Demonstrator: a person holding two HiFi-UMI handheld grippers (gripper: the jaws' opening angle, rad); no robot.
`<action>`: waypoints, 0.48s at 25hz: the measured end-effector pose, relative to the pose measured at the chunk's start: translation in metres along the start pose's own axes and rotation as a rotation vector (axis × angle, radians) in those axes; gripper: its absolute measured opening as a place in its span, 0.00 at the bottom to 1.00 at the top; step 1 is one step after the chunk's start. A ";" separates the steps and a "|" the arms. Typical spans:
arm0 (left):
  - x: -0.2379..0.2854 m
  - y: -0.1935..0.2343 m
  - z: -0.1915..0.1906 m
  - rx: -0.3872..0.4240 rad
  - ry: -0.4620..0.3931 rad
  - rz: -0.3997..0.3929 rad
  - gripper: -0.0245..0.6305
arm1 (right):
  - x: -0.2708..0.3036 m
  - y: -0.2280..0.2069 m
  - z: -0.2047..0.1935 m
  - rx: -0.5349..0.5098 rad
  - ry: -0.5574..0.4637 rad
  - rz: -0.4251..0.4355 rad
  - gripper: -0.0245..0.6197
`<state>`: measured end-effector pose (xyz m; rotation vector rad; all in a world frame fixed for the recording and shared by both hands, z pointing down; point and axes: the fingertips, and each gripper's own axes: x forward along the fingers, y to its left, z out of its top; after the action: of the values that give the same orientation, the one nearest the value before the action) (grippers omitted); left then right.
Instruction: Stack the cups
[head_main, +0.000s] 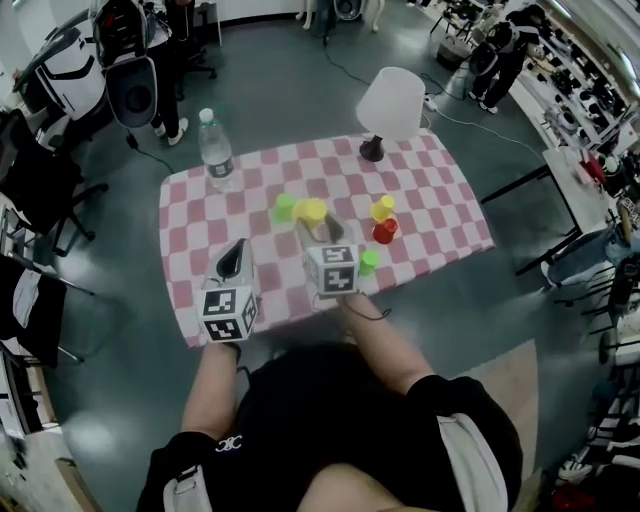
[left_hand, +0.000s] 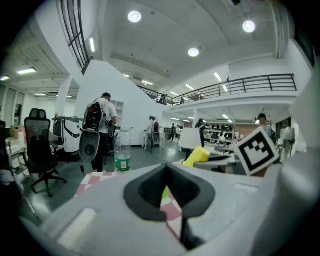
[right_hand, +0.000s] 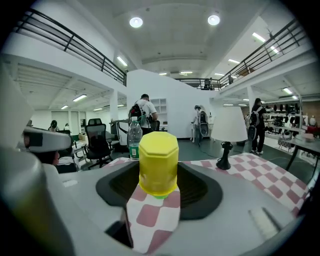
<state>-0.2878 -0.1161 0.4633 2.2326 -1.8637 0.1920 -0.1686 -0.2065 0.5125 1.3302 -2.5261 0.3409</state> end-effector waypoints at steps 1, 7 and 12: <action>0.004 -0.008 0.001 0.004 0.002 -0.014 0.04 | -0.005 -0.007 0.002 0.003 -0.007 -0.010 0.40; 0.030 -0.051 0.008 0.027 0.008 -0.092 0.04 | -0.035 -0.049 0.014 0.010 -0.043 -0.077 0.40; 0.052 -0.089 0.013 0.040 0.011 -0.151 0.04 | -0.058 -0.083 0.017 0.022 -0.039 -0.118 0.40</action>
<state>-0.1913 -0.1536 0.4554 2.3816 -1.6909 0.2162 -0.0706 -0.2134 0.4840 1.5007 -2.4678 0.3215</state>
